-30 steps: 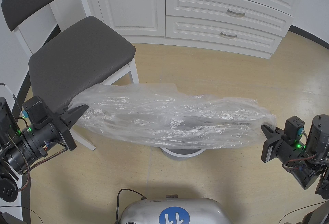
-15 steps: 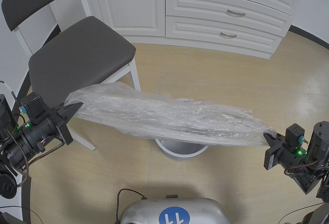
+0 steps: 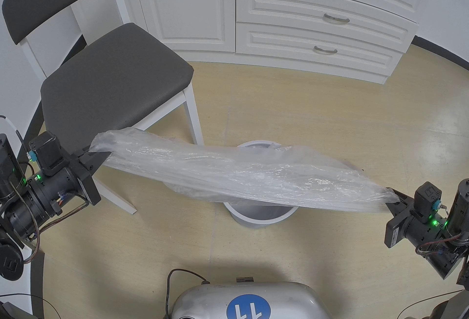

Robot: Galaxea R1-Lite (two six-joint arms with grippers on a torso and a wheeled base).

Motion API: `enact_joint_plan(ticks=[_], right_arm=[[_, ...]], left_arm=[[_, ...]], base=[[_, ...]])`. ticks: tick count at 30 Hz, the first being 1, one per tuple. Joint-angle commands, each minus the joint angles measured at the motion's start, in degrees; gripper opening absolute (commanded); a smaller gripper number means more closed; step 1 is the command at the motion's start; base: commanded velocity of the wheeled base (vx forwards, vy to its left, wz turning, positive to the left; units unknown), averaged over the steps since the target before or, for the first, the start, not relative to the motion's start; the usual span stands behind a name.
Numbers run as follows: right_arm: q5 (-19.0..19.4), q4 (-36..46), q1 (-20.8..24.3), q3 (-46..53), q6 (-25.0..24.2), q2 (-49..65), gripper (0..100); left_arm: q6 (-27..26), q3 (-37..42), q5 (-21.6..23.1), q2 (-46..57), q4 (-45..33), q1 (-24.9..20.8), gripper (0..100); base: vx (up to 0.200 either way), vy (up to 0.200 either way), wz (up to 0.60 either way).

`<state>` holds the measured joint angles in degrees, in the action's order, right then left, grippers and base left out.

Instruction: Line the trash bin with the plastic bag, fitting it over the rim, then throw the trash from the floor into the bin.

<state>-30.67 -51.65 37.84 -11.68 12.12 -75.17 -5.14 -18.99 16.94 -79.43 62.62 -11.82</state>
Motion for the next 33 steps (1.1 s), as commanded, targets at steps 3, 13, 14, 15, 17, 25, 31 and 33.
enact_joint_plan(ticks=[3, 13, 14, 15, 17, 25, 31, 33], right_arm=[[0.26, 0.06, -1.1, 0.78, 0.8, 1.6, 0], [0.35, 0.67, -2.68, 1.48, 2.74, 2.57, 0], [0.35, 0.67, -2.77, 1.48, 2.74, 2.66, 0], [0.35, 0.67, -2.77, 1.48, 2.74, 2.66, 0], [0.35, 0.67, -2.77, 1.57, 2.74, 2.57, 0], [0.44, 0.32, -3.74, 1.57, 3.97, 2.31, 0], [0.53, -0.2, -2.86, 0.16, 3.97, 2.31, 0], [0.44, -0.29, -2.24, -0.45, 4.05, 1.87, 0]], left_arm=[[-0.48, 0.18, 0.02, -0.63, 0.04, 0.31, 0], [-0.57, 0.1, 0.11, -1.86, 0.04, 0.93, 0], [-0.57, 0.1, 0.11, -1.86, 0.04, 0.93, 0], [-0.57, 0.1, 0.11, -1.86, 0.04, 0.93, 0], [-0.57, 0.01, 0.11, -2.39, 0.04, 0.93, 0], [-2.24, 0.1, 0.02, -3.71, 0.04, 0.84, 0], [-1.89, 0.8, -0.07, -5.29, 2.86, -4.35, 0], [-1.8, 0.8, -0.16, -6.35, 4.17, -5.84, 0]], base=[[0.0, 0.0, 0.0], [0.0, 0.0, 0.0], [0.0, 0.0, 0.0], [0.0, 0.0, 0.0], [0.0, 0.0, 0.0], [0.0, 0.0, 0.0], [0.0, 0.0, 0.0], [0.0, 0.0, 0.0]])
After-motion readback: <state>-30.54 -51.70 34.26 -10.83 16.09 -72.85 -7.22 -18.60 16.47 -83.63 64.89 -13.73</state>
